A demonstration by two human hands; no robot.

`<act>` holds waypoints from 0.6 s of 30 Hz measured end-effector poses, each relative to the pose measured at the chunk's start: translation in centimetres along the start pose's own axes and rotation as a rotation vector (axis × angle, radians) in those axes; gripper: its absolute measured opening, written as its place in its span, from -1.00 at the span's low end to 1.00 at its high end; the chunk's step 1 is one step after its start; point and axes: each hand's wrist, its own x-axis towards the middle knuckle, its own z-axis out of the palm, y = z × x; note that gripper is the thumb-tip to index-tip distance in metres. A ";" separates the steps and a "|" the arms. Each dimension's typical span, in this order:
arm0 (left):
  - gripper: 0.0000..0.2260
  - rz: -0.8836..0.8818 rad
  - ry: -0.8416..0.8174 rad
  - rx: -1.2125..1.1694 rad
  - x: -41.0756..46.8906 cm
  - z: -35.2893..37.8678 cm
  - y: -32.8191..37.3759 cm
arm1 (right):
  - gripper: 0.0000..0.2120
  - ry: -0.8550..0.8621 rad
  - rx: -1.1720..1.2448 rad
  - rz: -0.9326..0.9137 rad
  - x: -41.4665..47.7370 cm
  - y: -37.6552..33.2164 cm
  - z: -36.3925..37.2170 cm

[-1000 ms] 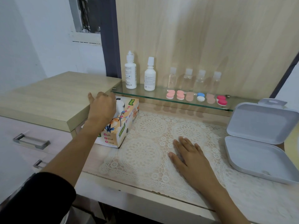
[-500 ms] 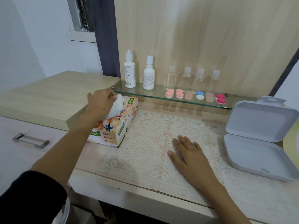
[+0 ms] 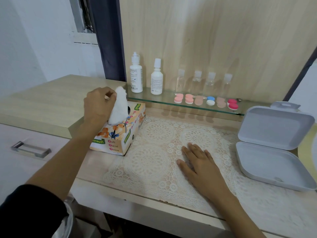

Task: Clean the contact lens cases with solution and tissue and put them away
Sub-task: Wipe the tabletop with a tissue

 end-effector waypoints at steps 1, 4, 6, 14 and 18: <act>-0.79 -0.004 0.044 -0.030 0.0 -0.1 0.0 | -0.17 0.002 0.001 0.000 0.0 0.0 0.0; -0.80 -0.034 0.100 -0.127 -0.1 -0.5 0.1 | -0.17 0.001 0.004 0.001 0.0 0.1 0.0; -0.81 -0.055 0.062 -0.170 0.0 -0.6 0.0 | -0.17 -0.002 0.004 -0.001 -0.1 0.1 0.0; -0.83 -0.150 -0.167 -0.220 -0.2 -0.2 0.5 | -0.41 -0.015 0.005 0.002 -0.2 -0.1 -0.2; -0.73 -0.161 -0.148 -0.214 0.1 -0.4 0.9 | -0.44 -0.008 0.028 -0.002 -0.2 -0.1 -0.3</act>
